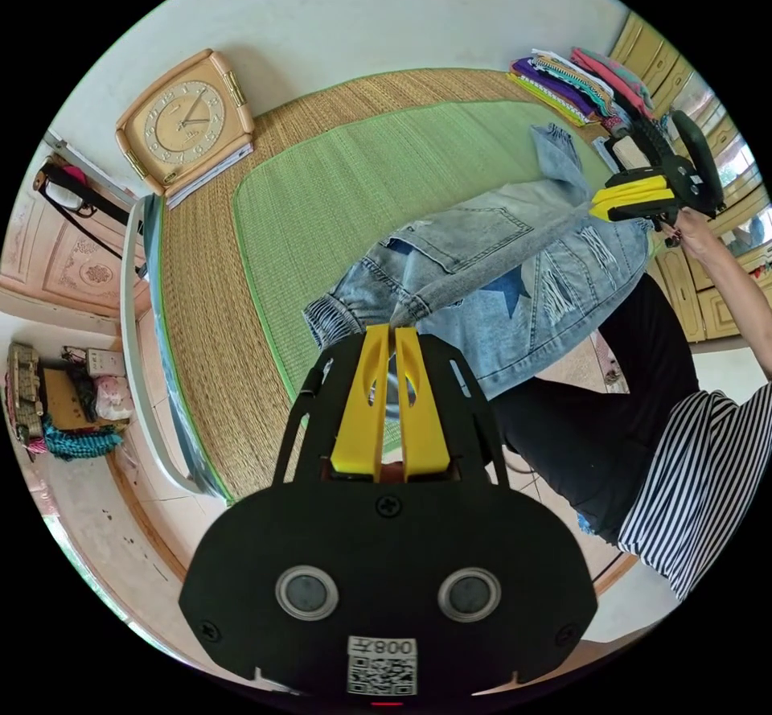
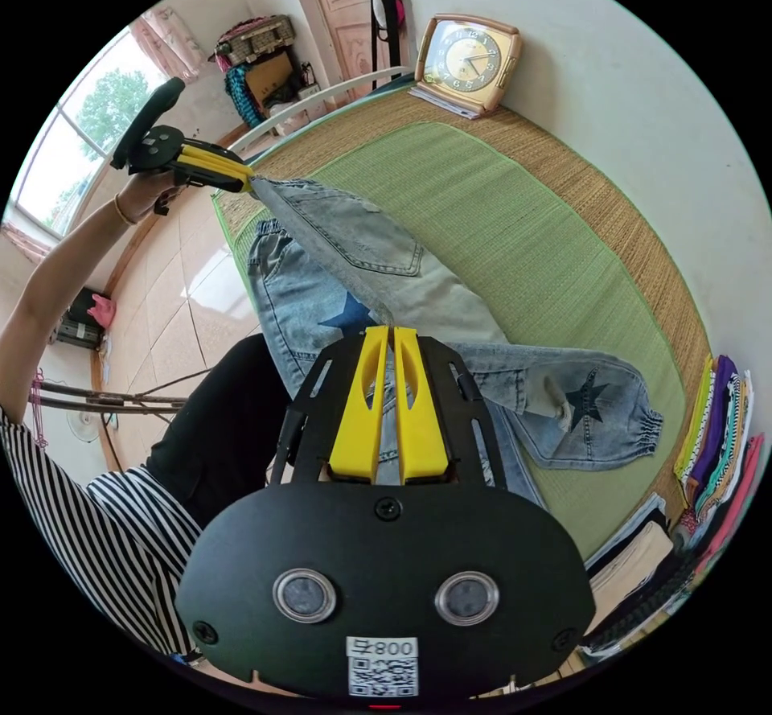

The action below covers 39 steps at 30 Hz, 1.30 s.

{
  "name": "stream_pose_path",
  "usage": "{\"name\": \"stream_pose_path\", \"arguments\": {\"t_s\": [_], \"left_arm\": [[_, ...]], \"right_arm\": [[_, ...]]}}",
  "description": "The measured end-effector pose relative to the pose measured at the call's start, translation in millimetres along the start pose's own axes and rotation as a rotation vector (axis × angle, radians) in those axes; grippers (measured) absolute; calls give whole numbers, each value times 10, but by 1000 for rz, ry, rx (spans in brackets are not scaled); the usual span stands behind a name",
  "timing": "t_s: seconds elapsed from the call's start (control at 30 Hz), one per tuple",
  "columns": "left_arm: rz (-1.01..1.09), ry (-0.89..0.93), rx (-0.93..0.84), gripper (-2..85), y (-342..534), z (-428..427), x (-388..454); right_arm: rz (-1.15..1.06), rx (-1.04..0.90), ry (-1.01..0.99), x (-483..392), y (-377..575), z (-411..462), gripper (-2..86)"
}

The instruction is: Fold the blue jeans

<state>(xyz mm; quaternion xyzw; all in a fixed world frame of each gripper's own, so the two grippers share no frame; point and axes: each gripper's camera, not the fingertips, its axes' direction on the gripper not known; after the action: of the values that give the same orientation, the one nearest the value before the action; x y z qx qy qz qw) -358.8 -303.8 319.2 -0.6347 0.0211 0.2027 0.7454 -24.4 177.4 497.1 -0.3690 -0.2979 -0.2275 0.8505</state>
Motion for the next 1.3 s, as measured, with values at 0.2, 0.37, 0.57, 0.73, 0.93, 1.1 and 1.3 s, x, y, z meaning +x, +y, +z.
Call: {"name": "stream_pose_path", "arguments": {"t_s": [0.2, 0.37, 0.57, 0.73, 0.93, 1.1, 1.3], "left_arm": [[49, 5, -46, 8, 226, 141, 144], [65, -3, -108, 7, 386, 348, 214], [68, 2, -155, 7, 533, 578, 247], [68, 11, -174, 7, 659, 731, 238], [61, 23, -193, 8, 795, 940, 223], [51, 33, -202, 9, 923, 1117, 199], [36, 39, -205, 9, 1068, 1326, 147]], "right_arm": [[-35, -30, -58, -313, 232, 288, 8], [-57, -81, -125, -556, 354, 648, 8], [-68, -141, -173, -807, 447, 1093, 8], [-83, -159, -199, -983, 499, 1333, 8], [-66, -168, -225, -1093, 556, 1583, 9], [-60, -175, -226, -1190, 591, 1764, 9], [-51, -180, -230, -1296, 625, 1966, 11]]}}
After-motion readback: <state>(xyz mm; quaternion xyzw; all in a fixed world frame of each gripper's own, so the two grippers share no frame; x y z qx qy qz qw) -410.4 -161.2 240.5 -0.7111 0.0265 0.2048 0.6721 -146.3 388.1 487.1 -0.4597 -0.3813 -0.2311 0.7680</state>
